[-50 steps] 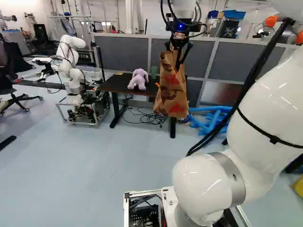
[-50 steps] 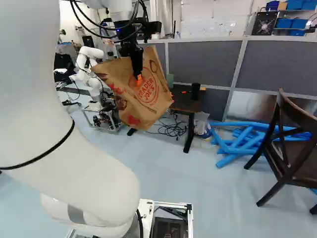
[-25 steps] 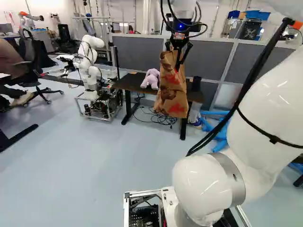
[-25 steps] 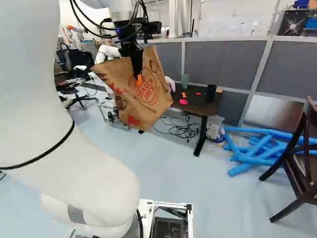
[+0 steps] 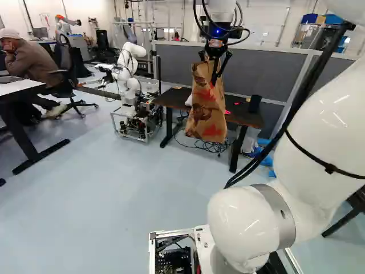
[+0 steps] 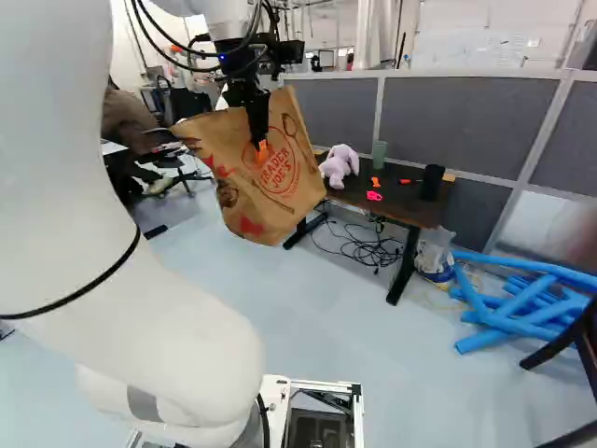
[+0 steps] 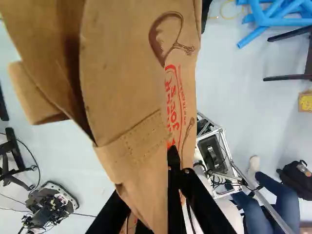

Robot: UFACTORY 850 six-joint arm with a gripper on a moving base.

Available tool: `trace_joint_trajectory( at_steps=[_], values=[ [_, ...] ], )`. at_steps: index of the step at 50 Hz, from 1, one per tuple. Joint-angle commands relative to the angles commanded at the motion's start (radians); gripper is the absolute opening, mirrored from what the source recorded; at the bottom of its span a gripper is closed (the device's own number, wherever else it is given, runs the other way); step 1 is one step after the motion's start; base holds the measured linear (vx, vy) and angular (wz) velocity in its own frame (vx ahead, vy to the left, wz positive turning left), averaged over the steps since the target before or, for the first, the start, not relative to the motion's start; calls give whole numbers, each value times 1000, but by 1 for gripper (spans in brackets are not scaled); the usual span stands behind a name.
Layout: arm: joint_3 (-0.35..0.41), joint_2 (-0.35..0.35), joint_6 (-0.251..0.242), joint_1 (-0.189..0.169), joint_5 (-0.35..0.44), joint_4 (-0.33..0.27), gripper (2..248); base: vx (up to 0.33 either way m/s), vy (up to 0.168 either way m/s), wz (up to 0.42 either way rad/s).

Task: Pick up the bag on the ground and place it on the table

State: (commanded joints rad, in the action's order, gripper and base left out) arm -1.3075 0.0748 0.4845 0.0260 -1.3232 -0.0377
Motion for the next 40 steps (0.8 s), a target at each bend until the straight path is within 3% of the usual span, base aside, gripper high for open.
trace_joint_trajectory(
  at_steps=[13,40],
  values=[
    [0,0,0,0,0,0,22,30,108,166],
    [0,0,0,0,0,0,22,47,61,5]
  ],
)
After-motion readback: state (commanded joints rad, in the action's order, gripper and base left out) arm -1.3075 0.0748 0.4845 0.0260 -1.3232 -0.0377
